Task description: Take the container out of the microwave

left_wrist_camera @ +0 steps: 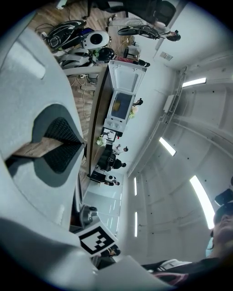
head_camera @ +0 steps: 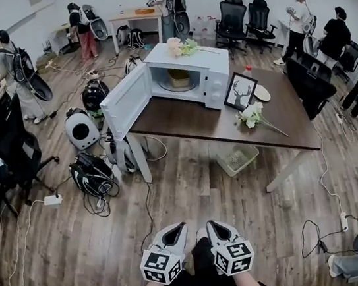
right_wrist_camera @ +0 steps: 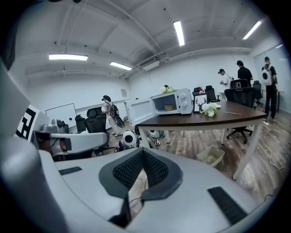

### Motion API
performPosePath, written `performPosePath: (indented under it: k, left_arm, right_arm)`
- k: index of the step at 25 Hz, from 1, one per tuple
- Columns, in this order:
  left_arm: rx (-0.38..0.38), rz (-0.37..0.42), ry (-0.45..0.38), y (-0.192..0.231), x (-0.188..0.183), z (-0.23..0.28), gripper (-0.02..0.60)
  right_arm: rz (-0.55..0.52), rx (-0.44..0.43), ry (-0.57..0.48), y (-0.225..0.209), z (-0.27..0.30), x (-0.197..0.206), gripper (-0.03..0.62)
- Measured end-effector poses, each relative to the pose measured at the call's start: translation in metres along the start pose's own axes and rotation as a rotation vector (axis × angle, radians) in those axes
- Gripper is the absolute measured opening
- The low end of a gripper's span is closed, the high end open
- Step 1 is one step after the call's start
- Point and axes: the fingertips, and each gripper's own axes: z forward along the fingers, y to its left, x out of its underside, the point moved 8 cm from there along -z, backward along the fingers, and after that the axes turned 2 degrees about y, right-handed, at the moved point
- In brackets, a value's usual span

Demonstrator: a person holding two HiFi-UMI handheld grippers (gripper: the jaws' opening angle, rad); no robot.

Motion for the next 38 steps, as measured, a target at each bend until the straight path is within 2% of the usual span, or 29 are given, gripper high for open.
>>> performPosePath:
  k: [6, 11, 16, 23, 27, 35, 38]
  left_arm:
    - [-0.081, -0.028, -0.027, 0.024, -0.02, 0.039, 0.009]
    - [-0.114, -0.041, -0.046, 0.035, -0.038, 0.085, 0.009]
    - [-0.151, -0.038, -0.062, 0.041, -0.052, 0.126, 0.009]
    - [-0.21, -0.056, -0.074, 0.045, -0.062, 0.165, 0.009]
    - [-0.227, -0.059, -0.066, 0.041, -0.065, 0.184, 0.009]
    - [-0.23, -0.041, -0.061, 0.036, -0.074, 0.212, 0.009]
    - [-0.233, -0.037, -0.053, 0.039, -0.076, 0.217, 0.009]
  right_arm:
    - [-0.057, -0.063, -0.001, -0.03, 0.047, -0.036, 0.008]
    - [-0.088, -0.103, -0.011, -0.063, 0.08, -0.067, 0.008]
    - [-0.071, -0.14, 0.011, -0.099, 0.106, -0.08, 0.008]
    - [-0.109, -0.209, 0.019, -0.129, 0.13, -0.1, 0.008]
    - [-0.086, -0.254, 0.031, -0.145, 0.139, -0.102, 0.008]
    - [-0.085, -0.249, 0.026, -0.171, 0.148, -0.11, 0.008]
    - [-0.033, -0.284, 0.03, -0.174, 0.154, -0.112, 0.008]
